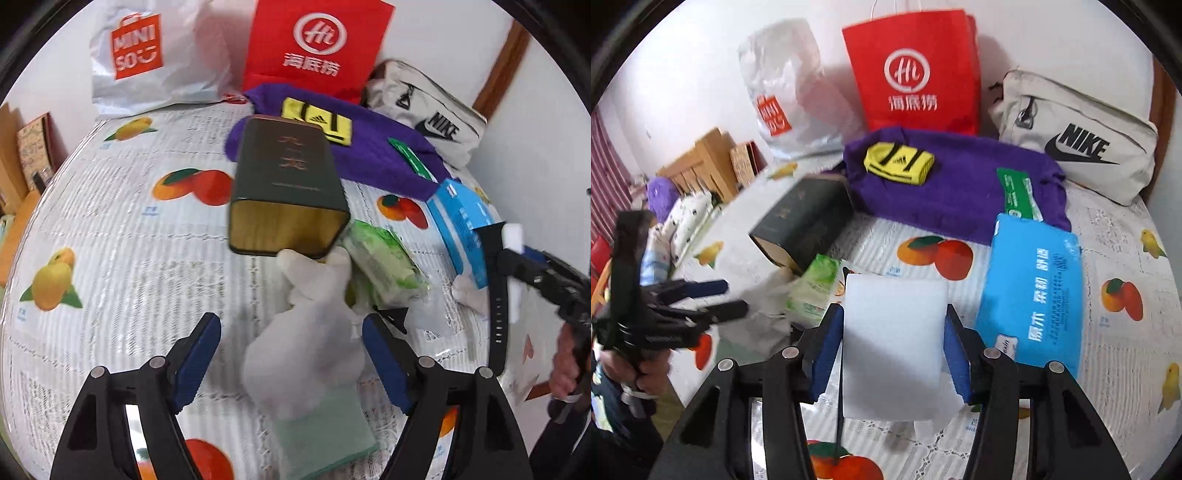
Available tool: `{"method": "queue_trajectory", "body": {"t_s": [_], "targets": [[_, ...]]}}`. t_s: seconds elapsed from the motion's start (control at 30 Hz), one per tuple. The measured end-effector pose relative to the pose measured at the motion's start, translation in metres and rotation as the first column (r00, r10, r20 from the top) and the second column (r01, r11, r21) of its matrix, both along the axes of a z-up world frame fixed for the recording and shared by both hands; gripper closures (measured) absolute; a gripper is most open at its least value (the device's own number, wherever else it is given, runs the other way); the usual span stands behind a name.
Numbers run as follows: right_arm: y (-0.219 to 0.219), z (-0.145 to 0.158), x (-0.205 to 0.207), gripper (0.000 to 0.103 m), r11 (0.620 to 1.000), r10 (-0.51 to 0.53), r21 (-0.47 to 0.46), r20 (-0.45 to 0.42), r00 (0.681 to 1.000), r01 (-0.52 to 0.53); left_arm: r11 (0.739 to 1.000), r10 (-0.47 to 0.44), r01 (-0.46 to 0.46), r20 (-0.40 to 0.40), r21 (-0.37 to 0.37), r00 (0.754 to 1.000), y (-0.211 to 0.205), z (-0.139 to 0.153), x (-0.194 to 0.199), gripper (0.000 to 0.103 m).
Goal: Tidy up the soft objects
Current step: 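Grasp the white sponge block with the right tool while the left tool grasps the white glove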
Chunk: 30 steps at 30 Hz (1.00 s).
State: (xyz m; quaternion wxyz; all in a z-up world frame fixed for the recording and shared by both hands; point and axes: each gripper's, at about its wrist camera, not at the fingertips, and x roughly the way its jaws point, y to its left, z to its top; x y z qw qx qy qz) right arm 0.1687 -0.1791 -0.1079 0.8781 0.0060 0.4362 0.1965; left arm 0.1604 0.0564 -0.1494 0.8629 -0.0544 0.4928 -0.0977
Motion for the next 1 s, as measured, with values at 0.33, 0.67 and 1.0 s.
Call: {"method": "queue_trajectory", "body": {"t_s": [0.33, 0.67, 1.0], "targets": [[-0.027, -0.003, -0.042, 0.051, 0.999, -0.051, -0.009, -0.018, 0.999, 0.051, 0.996, -0.036, 0.037, -0.004, 0.085, 0.999, -0.006, -0.007, -0.027, 0.024], [-0.048, -0.054, -0.052, 0.049, 0.99, -0.131, -0.065, -0.112, 0.985, 0.124, 0.982, -0.052, 0.051, -0.003, 0.18, 0.999, -0.024, -0.024, -0.037, 0.022], [-0.067, -0.06, -0.06, 0.05, 0.987, -0.149, 0.028, -0.163, 0.975, 0.156, 0.985, -0.064, 0.058, 0.033, 0.163, 0.997, -0.019, -0.021, -0.043, 0.042]]}}
